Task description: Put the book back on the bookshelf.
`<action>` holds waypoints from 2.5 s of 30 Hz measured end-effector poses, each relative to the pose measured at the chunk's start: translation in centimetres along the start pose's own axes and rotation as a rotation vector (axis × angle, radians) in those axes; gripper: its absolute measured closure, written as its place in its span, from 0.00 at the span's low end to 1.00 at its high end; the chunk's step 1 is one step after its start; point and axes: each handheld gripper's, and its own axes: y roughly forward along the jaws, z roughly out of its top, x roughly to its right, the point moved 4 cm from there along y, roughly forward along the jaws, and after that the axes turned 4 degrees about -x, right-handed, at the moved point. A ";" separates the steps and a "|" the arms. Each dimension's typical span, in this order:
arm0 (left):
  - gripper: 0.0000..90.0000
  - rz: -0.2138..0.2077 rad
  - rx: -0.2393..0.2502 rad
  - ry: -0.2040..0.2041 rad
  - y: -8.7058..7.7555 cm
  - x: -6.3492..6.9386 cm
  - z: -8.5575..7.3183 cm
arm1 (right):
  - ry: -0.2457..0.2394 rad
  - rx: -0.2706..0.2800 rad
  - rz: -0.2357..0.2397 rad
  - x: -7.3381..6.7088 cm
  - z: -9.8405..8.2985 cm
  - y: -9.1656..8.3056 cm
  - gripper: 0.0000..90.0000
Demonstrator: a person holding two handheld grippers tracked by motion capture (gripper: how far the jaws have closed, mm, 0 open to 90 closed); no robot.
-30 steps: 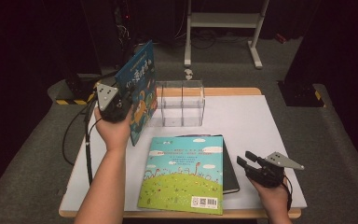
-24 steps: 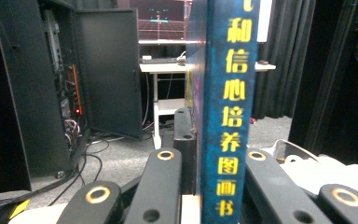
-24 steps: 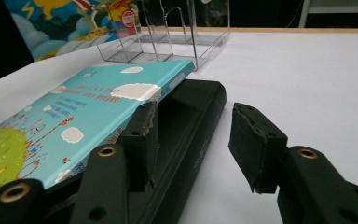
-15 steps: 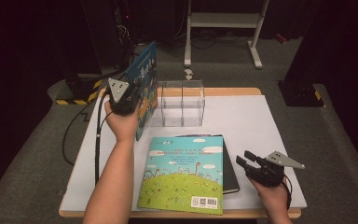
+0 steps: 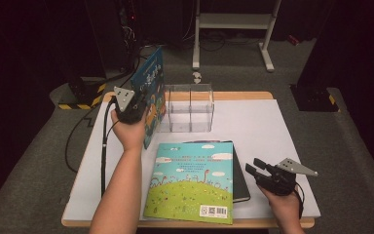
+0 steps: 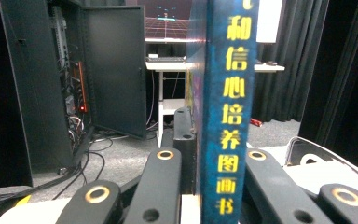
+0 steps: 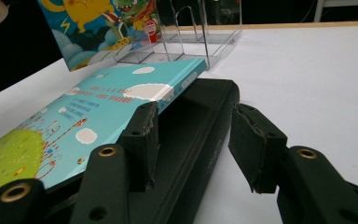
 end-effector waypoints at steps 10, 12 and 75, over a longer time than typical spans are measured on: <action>0.91 -0.004 -0.044 0.002 -1.8 0.2 -1.1 | -0.006 -0.018 0.013 -0.2 -0.2 0.4 0.57; 0.90 -0.007 -0.054 0.001 -2.1 0.3 -1.2 | -0.002 -0.019 0.017 -0.2 -0.2 0.5 0.57; 0.91 0.107 -0.021 0.038 -0.4 0.5 -0.6 | 0.003 -0.023 0.032 -0.6 -0.4 0.5 0.57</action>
